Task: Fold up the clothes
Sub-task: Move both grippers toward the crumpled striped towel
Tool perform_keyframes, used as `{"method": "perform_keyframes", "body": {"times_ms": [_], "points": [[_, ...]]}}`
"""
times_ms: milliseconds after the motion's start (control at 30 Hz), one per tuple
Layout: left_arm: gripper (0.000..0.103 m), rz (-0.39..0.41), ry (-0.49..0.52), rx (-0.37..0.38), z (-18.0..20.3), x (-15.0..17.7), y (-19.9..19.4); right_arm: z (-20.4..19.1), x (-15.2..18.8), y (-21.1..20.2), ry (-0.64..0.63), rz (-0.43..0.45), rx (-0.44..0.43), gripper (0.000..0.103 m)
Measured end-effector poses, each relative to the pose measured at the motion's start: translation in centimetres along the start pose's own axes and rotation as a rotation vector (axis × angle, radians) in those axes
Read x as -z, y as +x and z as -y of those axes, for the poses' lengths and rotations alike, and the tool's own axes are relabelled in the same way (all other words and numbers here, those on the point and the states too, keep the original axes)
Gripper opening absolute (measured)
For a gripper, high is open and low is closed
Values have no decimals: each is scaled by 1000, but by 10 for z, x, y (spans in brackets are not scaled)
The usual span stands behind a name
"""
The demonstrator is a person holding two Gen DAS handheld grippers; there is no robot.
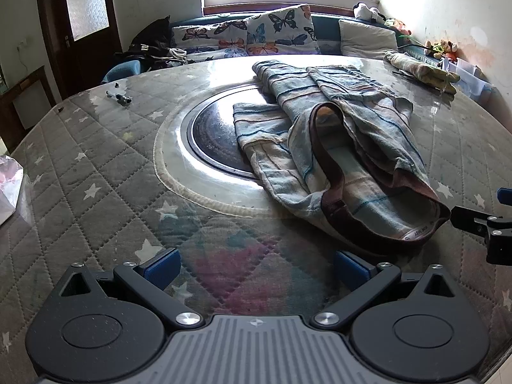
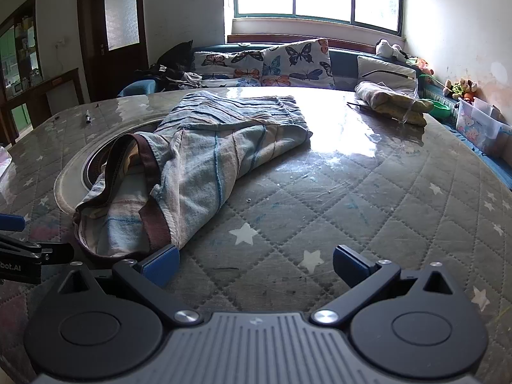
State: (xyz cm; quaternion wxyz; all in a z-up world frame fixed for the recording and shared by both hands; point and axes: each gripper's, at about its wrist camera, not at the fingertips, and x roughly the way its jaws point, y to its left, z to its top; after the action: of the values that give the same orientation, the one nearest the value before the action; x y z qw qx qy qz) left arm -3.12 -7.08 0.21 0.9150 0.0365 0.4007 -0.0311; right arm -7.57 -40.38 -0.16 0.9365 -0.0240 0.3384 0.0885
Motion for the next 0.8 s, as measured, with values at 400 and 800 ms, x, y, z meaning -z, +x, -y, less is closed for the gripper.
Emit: {"method": "perform_keyframes", "body": {"times_ms": [400, 800], "points": [[103, 0, -4, 4, 0, -5, 2, -5, -2, 3, -16, -7, -17, 103], [103, 9, -9, 8, -2, -15, 4, -12, -13, 6, -55, 4, -26, 103]]}}
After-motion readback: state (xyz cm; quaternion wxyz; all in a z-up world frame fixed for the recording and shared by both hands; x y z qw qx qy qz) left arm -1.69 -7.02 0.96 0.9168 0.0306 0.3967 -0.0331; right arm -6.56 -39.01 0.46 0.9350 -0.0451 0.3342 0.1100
